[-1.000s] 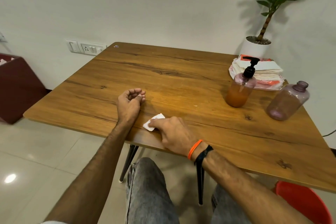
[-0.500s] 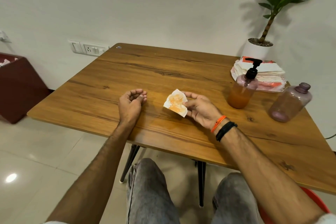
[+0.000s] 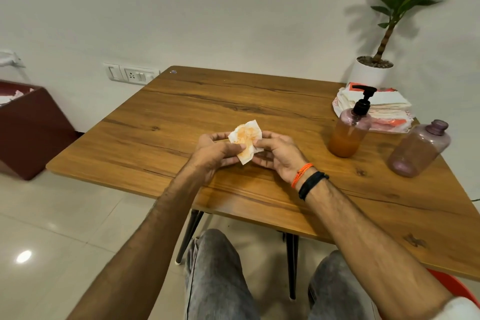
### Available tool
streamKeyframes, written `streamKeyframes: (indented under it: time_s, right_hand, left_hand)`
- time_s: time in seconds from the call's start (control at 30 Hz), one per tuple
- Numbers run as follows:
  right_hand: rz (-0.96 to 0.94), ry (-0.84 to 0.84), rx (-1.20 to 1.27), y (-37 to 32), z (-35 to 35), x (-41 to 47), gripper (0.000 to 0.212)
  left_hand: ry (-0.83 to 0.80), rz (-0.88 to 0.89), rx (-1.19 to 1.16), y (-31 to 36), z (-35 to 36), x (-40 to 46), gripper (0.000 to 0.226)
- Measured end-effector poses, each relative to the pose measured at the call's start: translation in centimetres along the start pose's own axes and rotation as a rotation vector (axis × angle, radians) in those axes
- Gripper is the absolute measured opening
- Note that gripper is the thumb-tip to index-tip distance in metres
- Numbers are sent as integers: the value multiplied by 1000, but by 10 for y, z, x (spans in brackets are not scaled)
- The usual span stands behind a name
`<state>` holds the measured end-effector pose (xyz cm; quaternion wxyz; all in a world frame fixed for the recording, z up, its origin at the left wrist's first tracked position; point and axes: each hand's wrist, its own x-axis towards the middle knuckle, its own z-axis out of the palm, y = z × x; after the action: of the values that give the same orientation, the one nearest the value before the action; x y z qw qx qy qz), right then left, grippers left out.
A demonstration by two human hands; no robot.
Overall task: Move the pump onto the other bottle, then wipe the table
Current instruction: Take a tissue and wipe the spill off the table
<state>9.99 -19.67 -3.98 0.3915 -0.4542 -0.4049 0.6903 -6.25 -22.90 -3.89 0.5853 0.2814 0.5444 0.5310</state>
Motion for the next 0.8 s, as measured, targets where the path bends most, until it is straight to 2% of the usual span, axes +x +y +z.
streamKeyframes:
  time_s: [0.07, 0.23, 0.37, 0.43, 0.53, 0.63, 0.8]
  right_hand:
    - [5, -46, -59, -3, -4, -1, 23]
    - [4, -114, -141, -8, -12, 1, 39]
    - [-8, -181, -36, -8, -15, 0, 29]
    - [-26, -206, -28, -7, -18, 0, 28]
    - [-50, -256, -45, -6, -22, -1, 29]
    - [-58, -241, -48, -7, -21, 0, 22]
    - [-94, -172, -260, -6, -19, 1, 26]
  left_hand:
    - [18, -2, -1, 3, -1, -1, 49]
    - [-23, -2, 35, 5, -5, -2, 35]
    - [-68, 2, 13, 4, -7, -2, 19]
    - [-72, -15, -52, 5, -8, 0, 27]
    - [-100, -38, -126, 4, -11, 1, 26]
    - [-96, -20, -62, 5, -11, -3, 6]
    - [-12, 28, 71, 5, -7, -8, 45]
